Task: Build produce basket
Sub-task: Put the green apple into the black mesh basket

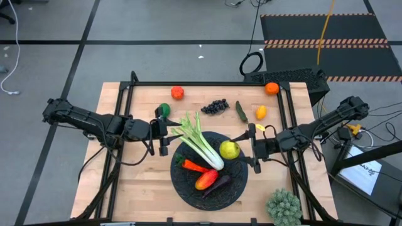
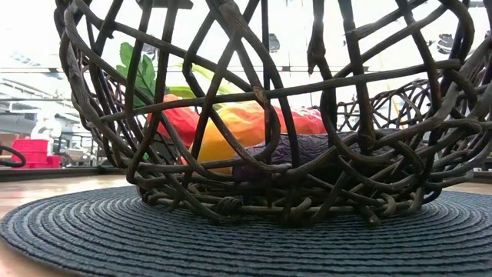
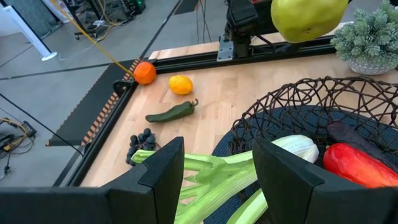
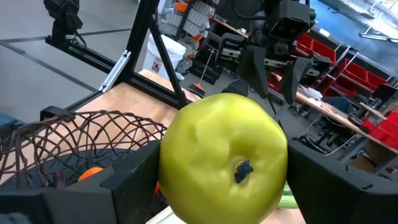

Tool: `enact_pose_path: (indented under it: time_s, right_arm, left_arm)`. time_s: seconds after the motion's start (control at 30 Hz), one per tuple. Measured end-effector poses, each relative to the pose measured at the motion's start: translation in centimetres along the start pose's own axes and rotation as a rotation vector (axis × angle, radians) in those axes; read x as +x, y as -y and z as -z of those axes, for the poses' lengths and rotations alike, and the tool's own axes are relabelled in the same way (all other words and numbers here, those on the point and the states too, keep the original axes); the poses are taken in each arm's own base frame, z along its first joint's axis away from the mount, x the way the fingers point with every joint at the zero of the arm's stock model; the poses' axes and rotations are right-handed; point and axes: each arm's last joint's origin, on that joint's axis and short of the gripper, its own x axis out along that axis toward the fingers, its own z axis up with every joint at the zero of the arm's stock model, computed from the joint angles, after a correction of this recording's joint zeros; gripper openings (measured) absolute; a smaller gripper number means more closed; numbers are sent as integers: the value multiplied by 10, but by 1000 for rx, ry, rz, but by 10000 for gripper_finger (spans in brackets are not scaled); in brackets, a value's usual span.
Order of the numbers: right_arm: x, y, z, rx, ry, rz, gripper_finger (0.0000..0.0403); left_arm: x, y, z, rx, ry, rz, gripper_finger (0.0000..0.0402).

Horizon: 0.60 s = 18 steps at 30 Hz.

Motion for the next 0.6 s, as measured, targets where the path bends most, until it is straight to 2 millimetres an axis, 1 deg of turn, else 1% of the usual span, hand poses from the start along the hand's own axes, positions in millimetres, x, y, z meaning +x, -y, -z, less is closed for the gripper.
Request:
enact_pose_path:
  time_s: [0.3,0.5,0.6]
  right_arm:
    - [0,0,0,9,-4,-3,306]
    - [1,-1,1,143,-6,-2,306]
    - [1,0,0,256,3,1,306]
  left_arm:
    - [0,0,0,-6,0,0,191]
    - [0,0,2,-25,-20,0,191]
    - [0,1,3,-66,-31,2,191]
